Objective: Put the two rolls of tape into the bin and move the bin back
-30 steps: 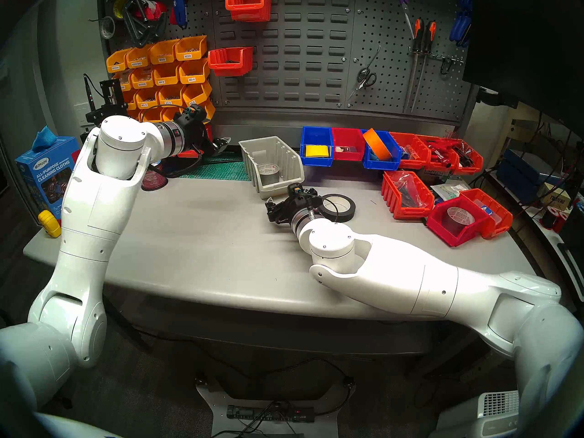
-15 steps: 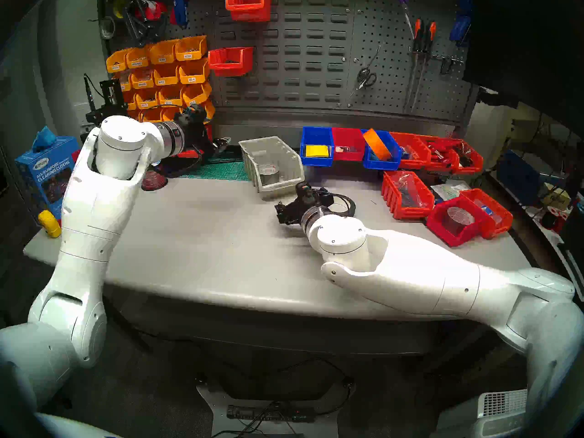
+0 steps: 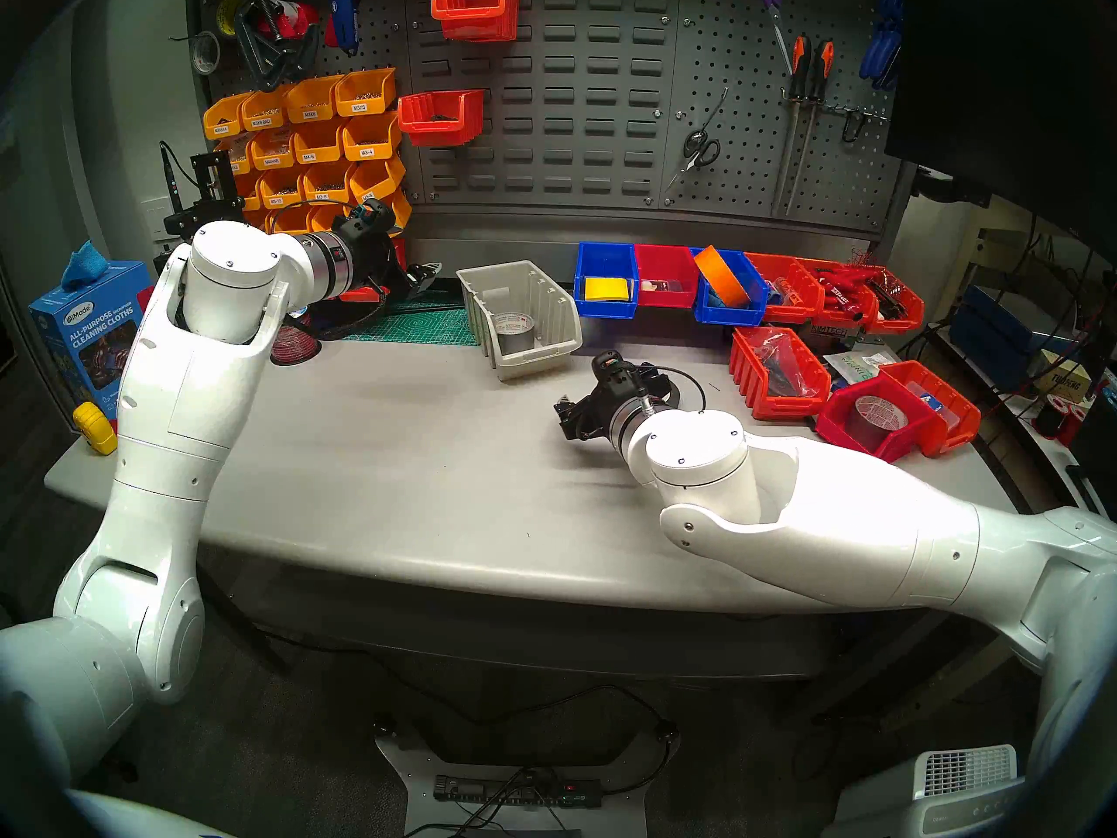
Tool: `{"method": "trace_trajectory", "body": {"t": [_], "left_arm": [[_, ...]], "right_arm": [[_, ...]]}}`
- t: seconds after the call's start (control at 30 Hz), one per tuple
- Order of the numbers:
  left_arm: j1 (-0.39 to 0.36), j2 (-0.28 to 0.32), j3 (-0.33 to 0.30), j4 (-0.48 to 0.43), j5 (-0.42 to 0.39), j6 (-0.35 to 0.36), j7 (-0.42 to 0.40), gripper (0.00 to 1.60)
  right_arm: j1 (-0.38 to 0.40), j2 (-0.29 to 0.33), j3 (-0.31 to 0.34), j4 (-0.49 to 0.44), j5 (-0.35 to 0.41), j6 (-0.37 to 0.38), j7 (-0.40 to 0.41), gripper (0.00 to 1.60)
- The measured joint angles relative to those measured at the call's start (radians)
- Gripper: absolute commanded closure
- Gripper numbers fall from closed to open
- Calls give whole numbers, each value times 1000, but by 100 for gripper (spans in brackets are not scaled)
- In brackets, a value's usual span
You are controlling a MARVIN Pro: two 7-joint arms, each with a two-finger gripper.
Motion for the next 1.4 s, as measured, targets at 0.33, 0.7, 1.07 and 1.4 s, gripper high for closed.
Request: {"method": "trace_trajectory", "body": {"t": [0.33, 0.7, 1.07, 1.4], "left_arm": [[0, 0, 0, 0, 0, 0, 0, 0], [0, 0, 0, 0, 0, 0, 0, 0], [0, 0, 0, 0, 0, 0, 0, 0], [0, 0, 0, 0, 0, 0, 0, 0]], "right_arm": [[22, 89, 13, -3, 65, 18, 185, 0], [63, 150, 37, 64, 82, 37, 387, 0], [101, 149, 37, 191, 63, 61, 593, 0], [130, 129, 36, 288, 113, 91, 775, 0]]}}
